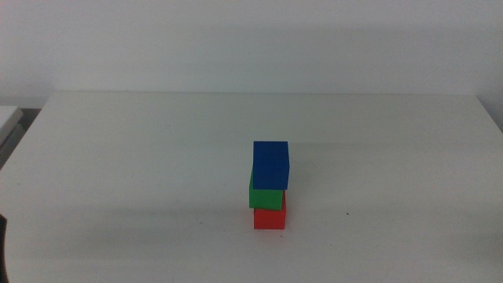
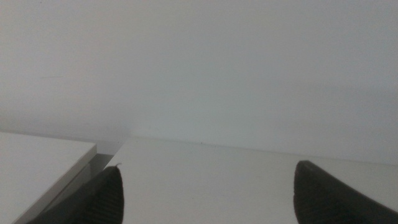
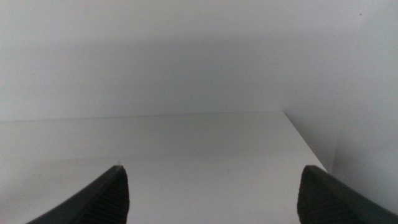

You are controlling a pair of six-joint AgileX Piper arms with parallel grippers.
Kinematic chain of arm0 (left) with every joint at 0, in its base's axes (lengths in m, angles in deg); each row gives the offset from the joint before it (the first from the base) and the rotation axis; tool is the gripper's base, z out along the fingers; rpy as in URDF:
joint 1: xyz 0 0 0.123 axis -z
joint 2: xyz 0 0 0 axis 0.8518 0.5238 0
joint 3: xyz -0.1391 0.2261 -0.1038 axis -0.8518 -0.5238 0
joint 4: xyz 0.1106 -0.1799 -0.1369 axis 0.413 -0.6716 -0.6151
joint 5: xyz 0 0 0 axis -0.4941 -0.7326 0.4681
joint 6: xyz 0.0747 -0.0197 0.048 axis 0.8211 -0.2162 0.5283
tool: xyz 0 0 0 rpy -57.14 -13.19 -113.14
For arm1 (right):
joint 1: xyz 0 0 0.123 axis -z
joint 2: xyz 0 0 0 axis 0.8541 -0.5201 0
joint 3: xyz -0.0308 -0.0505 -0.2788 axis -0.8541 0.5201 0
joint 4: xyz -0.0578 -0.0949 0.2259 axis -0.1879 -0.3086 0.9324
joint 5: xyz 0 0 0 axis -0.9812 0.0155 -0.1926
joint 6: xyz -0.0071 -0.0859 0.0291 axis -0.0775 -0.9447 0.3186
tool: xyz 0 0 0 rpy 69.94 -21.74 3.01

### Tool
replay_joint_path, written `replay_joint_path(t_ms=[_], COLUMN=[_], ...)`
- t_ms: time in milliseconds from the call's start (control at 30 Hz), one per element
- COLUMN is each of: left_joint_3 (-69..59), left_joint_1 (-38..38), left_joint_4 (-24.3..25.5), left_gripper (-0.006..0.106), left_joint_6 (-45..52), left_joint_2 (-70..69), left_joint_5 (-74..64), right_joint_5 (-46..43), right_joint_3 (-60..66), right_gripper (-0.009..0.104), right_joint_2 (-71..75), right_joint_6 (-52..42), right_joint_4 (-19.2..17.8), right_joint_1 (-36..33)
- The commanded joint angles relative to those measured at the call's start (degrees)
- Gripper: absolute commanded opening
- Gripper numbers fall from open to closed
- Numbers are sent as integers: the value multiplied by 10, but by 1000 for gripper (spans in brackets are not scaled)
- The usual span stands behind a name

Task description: Stack red cubes first, then green, then blue cubes in a specific spot.

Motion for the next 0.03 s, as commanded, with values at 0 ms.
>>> replay_joint_path(t_ms=[0], left_joint_3=[0], left_joint_1=[0], left_joint_4=[-2], left_gripper=[94], left_joint_6=[-3], left_joint_2=[-2], left_joint_5=[6], right_joint_5=[-7], right_joint_3=[2], right_gripper=[89], right_joint_2=[3], right_joint_6=[-2], right_joint_4=[-6], right_joint_1=[5])
